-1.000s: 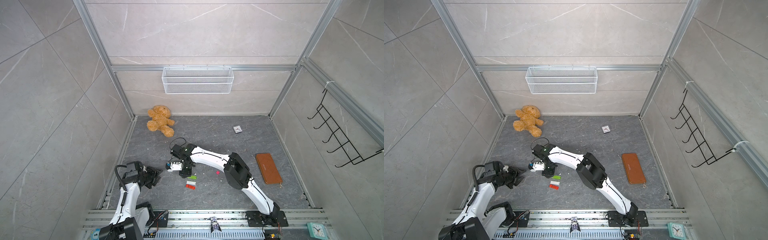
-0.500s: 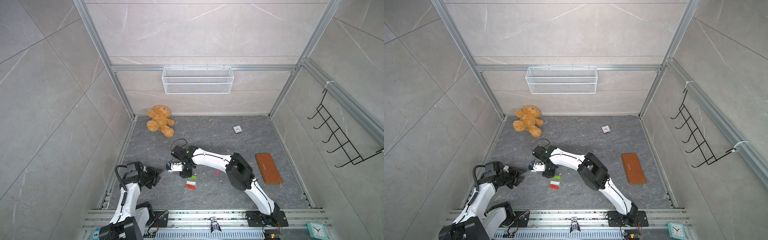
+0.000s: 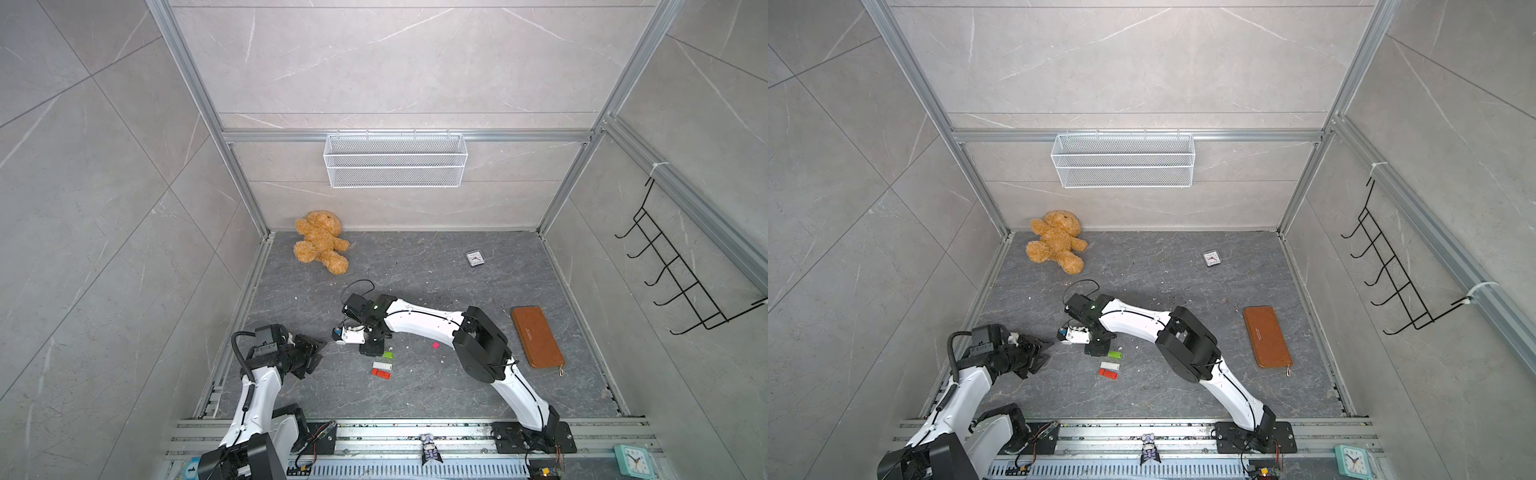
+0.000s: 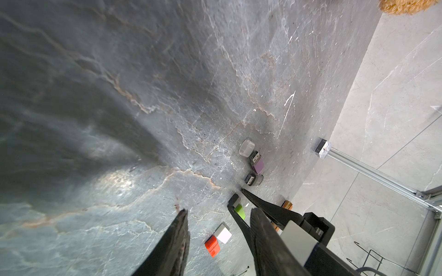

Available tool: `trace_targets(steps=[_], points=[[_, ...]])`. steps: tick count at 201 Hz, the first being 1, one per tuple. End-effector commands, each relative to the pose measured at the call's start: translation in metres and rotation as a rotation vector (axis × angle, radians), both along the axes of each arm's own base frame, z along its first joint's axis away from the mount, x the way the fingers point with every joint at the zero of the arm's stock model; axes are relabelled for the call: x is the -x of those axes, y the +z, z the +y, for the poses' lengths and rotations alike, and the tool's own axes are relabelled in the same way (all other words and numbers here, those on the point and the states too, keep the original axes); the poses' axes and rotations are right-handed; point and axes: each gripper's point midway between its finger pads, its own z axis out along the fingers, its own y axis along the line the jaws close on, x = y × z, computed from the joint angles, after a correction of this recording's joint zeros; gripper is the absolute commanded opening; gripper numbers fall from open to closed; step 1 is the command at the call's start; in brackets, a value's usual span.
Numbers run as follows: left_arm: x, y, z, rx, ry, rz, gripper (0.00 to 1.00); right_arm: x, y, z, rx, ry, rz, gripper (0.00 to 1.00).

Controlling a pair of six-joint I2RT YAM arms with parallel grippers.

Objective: Close the usb drive cover
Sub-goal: Pick up the cover from the center of the board.

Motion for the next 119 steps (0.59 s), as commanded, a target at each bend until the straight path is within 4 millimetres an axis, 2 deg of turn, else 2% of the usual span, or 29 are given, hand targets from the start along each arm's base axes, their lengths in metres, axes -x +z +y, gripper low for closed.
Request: trace_targets(steps=[1, 56, 119], points=[[-0.002, 0.0, -0.002, 0.008, -0.004, -0.009, 0.46, 0.008, -0.042, -0.025, 0.124, -0.022, 0.035, 0.29], [0.0, -0.008, -0.006, 0.025, -0.009, 0.005, 0.46, 0.011, -0.036, -0.018, 0.058, -0.015, 0.029, 0.27], [-0.006, -0.019, -0.018, 0.09, -0.055, -0.002, 0.44, 0.016, -0.016, -0.004, -0.085, 0.031, 0.023, 0.27]])
